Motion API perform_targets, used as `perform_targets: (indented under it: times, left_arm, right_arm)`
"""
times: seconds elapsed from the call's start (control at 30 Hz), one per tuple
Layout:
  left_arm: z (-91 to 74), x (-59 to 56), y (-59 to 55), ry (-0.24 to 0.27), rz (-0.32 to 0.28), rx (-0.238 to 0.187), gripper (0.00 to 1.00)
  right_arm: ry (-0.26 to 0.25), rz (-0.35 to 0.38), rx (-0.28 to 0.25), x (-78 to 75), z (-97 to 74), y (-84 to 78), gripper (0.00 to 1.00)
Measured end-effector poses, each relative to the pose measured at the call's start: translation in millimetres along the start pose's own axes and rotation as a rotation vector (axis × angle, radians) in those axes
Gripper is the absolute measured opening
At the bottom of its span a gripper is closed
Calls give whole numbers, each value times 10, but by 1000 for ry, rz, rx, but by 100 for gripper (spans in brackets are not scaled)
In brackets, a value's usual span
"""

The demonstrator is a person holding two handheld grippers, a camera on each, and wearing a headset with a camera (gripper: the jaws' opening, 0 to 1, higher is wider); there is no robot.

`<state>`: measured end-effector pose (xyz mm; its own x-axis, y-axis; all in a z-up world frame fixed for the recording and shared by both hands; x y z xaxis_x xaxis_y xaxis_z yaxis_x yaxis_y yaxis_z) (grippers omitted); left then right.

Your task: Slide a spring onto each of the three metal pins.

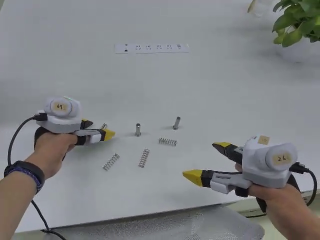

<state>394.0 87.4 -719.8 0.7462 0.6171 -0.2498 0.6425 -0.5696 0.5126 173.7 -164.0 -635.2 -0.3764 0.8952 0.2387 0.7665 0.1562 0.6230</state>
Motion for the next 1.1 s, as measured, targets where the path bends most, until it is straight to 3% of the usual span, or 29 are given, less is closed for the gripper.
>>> perform_targets:
  times: [0.37, 0.63, 1.0, 1.1]
  left_arm:
    - [122, -7, 35, 18, 25, 35, 30]
    - [128, -45, 49, 59, 46, 58, 17]
    - [146, 42, 92, 124, 22, 90, 1]
    - [153, 48, 108, 120, -3, 90, 0]
  right_arm:
    - [-9, 12, 1, -48, -25, -18, 73]
    - [-12, 17, 0, -59, -27, -12, 73]
    - [-10, 14, 0, -65, -22, -2, 72]
    - [-11, 14, 1, -69, -24, -10, 72]
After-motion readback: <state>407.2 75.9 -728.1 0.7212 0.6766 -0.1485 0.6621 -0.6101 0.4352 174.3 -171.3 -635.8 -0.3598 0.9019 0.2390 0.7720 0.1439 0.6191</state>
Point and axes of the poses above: the centre of the closed fingertips' face, and the gripper's own axes: z roughly forward along the fingers, x roughly to its left, y roughly out of its top, the point moved 7 cm from there along -z, roughly backward along the fingers, and after that the axes turned 12 degrees about x, right-handed, at the moved point
